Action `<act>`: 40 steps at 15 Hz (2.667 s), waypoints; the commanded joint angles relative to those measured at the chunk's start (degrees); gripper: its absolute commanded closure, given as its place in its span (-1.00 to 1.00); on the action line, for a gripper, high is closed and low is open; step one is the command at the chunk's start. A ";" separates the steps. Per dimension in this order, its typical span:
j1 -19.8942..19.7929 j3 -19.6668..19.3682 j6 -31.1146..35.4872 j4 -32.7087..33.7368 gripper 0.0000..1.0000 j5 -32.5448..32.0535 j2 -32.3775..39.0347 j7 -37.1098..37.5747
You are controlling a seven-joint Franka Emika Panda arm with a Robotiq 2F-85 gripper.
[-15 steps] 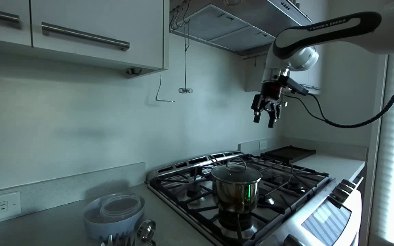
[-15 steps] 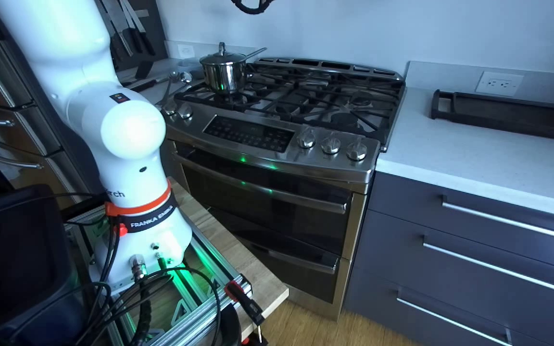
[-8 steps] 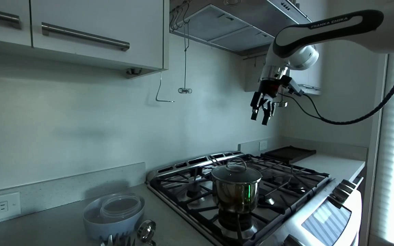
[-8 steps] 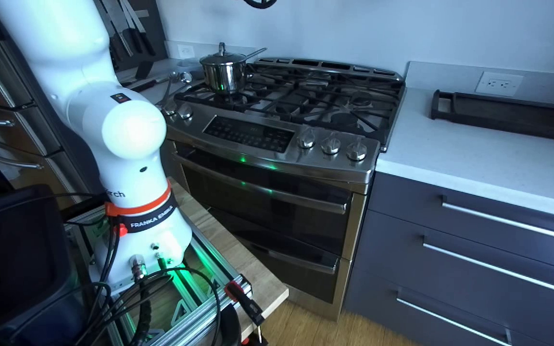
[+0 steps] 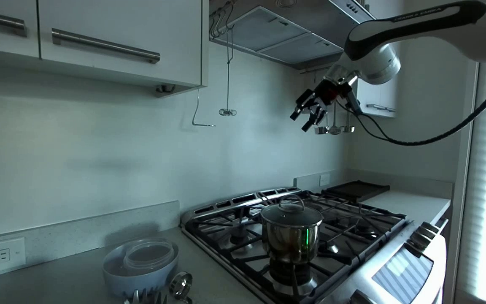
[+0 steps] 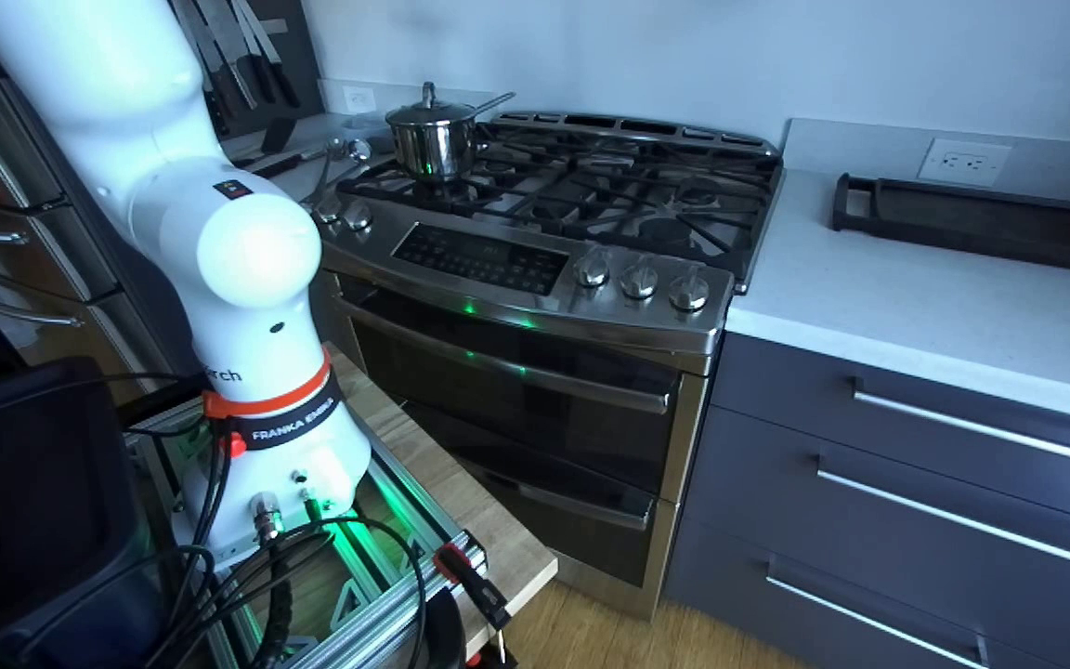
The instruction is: Take the whisk off of the hanger and place it on the stove
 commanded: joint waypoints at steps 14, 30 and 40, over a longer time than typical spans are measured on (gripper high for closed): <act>2.59 -2.21 11.19 -9.97 -1.00 19.22 -5.52 -17.17; 4.67 -1.43 10.80 -7.36 -1.00 48.06 -3.81 -42.50; 3.50 -0.10 10.50 -7.01 -1.00 47.23 -3.69 -42.50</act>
